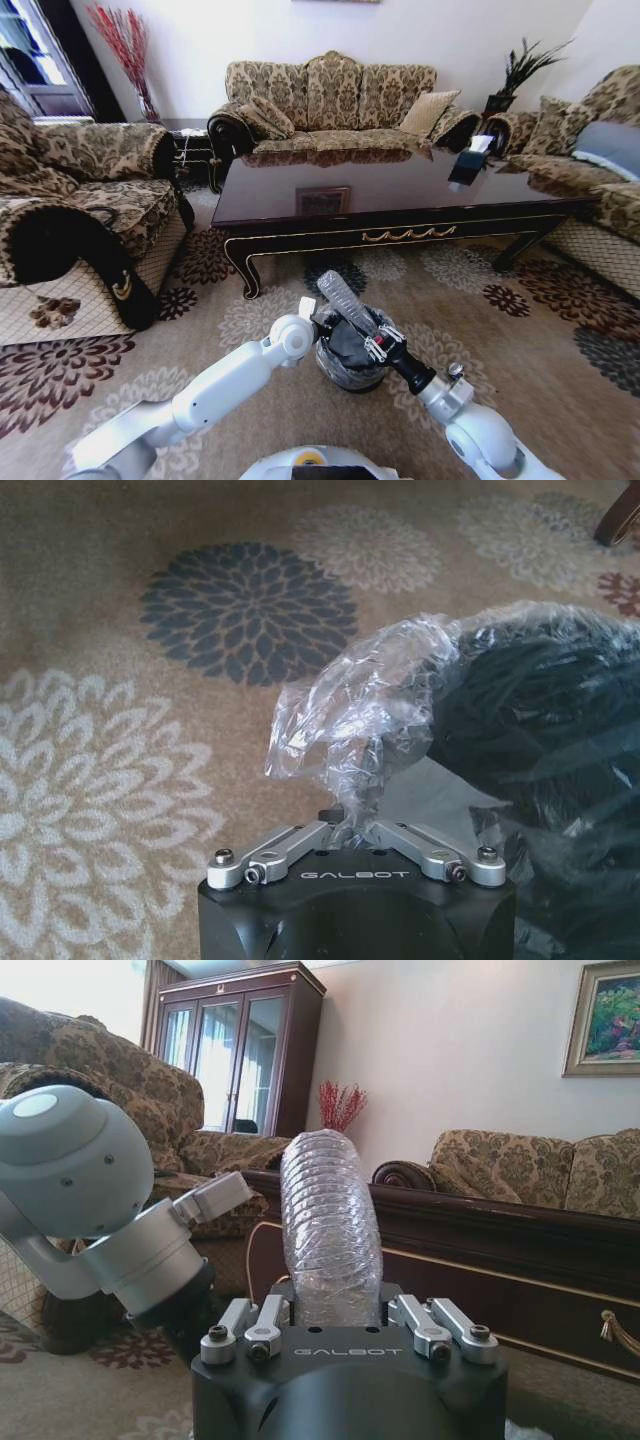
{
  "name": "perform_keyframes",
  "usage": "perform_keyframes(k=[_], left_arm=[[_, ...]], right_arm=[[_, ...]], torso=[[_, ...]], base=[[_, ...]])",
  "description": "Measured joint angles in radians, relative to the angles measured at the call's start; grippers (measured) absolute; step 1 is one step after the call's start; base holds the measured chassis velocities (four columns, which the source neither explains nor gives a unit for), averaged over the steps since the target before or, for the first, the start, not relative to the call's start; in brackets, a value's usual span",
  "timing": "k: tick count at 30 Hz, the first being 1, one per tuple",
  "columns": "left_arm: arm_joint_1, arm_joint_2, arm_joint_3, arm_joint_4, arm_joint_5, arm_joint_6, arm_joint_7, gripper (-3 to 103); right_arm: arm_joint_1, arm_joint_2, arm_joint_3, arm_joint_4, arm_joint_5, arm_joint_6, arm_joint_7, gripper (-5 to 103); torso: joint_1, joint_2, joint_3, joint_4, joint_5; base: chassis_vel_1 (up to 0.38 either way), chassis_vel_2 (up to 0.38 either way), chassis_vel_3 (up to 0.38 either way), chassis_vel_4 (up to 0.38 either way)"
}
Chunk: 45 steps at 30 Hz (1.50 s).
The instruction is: Move to the front of the table and pick up the trash from the floor, then place it into the trash bin.
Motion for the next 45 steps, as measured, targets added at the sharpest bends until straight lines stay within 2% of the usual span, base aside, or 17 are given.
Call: perform_keyframes(k=[2, 3, 6, 8, 11, 12, 15, 20, 27, 38, 45], left_arm=[[0.006, 0.008, -0.005, -0.011, -0.001, 0.000, -0.001, 0], [0.006, 0.008, -0.005, -0.011, -0.001, 0.000, -0.001, 0], [0.021, 0.016, -0.013, -0.018, -0.001, 0.000, -0.002, 0], [0.024, 0.017, -0.015, -0.018, -0.001, 0.000, -0.002, 0], [0.038, 0.024, -0.031, -0.017, 0.002, 0.000, -0.002, 0], [0.038, 0.024, -0.031, -0.017, 0.002, 0.000, -0.002, 0], [0.058, 0.037, -0.061, -0.019, 0.007, 0.000, 0.002, 0], [0.100, 0.057, -0.107, -0.024, 0.021, 0.000, 0.013, 0], [0.151, 0.086, -0.158, -0.043, 0.031, 0.000, 0.021, 0], [0.303, 0.173, -0.367, -0.091, 0.052, 0.000, 0.065, 0], [0.383, 0.187, -0.431, -0.108, 0.073, 0.000, 0.085, 0]], right_arm=[[0.008, 0.003, -0.005, -0.013, 0.006, 0.000, 0.001, 47], [0.008, 0.003, -0.005, -0.013, 0.006, 0.000, 0.001, 47], [0.020, 0.010, -0.015, -0.030, 0.026, 0.004, 0.001, 63], [0.024, 0.012, -0.019, -0.036, 0.032, 0.006, 0.000, 63], [0.029, 0.015, -0.026, -0.045, 0.043, 0.011, -0.004, 79], [0.029, 0.015, -0.026, -0.045, 0.043, 0.011, -0.004, 79], [0.018, 0.016, -0.019, -0.048, 0.042, 0.010, -0.005, 95], [0.016, 0.026, -0.016, -0.061, 0.032, 0.010, -0.004, 100], [0.017, 0.029, -0.015, -0.069, 0.023, 0.000, -0.020, 100], [0.020, 0.026, 0.000, -0.122, 0.011, 0.011, -0.043, 100], [0.023, 0.020, 0.002, -0.147, 0.011, 0.018, -0.047, 100]], torso=[[0.000, 0.000, 0.000, -0.0001, 0.0000], [0.000, 0.000, 0.000, -0.0001, 0.0000], [0.000, 0.000, 0.000, 0.0001, -0.0002], [0.000, 0.000, 0.000, 0.0000, -0.0002], [0.000, 0.000, 0.000, 0.0000, -0.0002], [0.000, 0.000, 0.000, 0.0000, -0.0002], [0.000, 0.000, 0.000, 0.0000, -0.0002], [0.000, 0.000, 0.000, -0.0001, -0.0002], [0.000, 0.000, 0.000, 0.0000, -0.0003], [0.000, 0.000, 0.000, 0.0001, -0.0002], [0.000, 0.000, 0.000, 0.0000, 0.0000]], base=[[0.000, 0.000, 0.000, 0.000], [0.000, 0.000, 0.000, 0.000], [0.000, 0.000, 0.000, 0.000], [0.000, 0.000, 0.000, 0.000], [0.000, 0.000, 0.000, 0.000], [0.000, 0.000, 0.000, 0.000], [0.000, 0.000, 0.000, 0.000], [0.000, 0.000, 0.000, 0.000], [0.000, 0.000, 0.000, 0.000], [-0.017, -0.014, 0.021, 0.017], [-0.168, -0.162, 0.163, 0.166]])
